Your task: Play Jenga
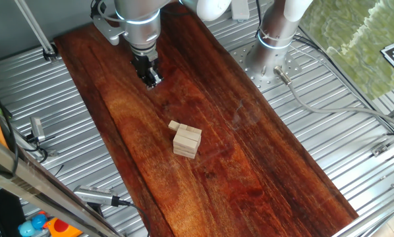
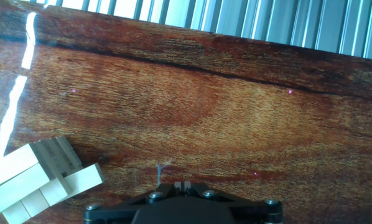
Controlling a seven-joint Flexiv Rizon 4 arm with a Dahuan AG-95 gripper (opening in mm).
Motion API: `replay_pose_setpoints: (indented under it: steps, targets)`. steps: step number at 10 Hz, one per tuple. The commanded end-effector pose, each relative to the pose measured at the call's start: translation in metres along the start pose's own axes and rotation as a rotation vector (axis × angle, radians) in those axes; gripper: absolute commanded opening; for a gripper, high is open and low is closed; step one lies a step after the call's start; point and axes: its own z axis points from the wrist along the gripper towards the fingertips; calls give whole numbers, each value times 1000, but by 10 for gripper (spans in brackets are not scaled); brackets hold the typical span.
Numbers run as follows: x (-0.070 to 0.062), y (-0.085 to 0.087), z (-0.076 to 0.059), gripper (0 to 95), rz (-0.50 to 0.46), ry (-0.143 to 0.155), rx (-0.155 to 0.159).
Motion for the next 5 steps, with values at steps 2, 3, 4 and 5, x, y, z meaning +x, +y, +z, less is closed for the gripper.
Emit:
replay_pose_setpoints:
  steps: [2,3,4,5]
  targets:
    - [0,0,0,0,0,0,0]
    - [0,0,0,0,0,0,0]
    - [0,0,0,0,0,0,0]
    - [-69,-13,0,0,-29,89,-51]
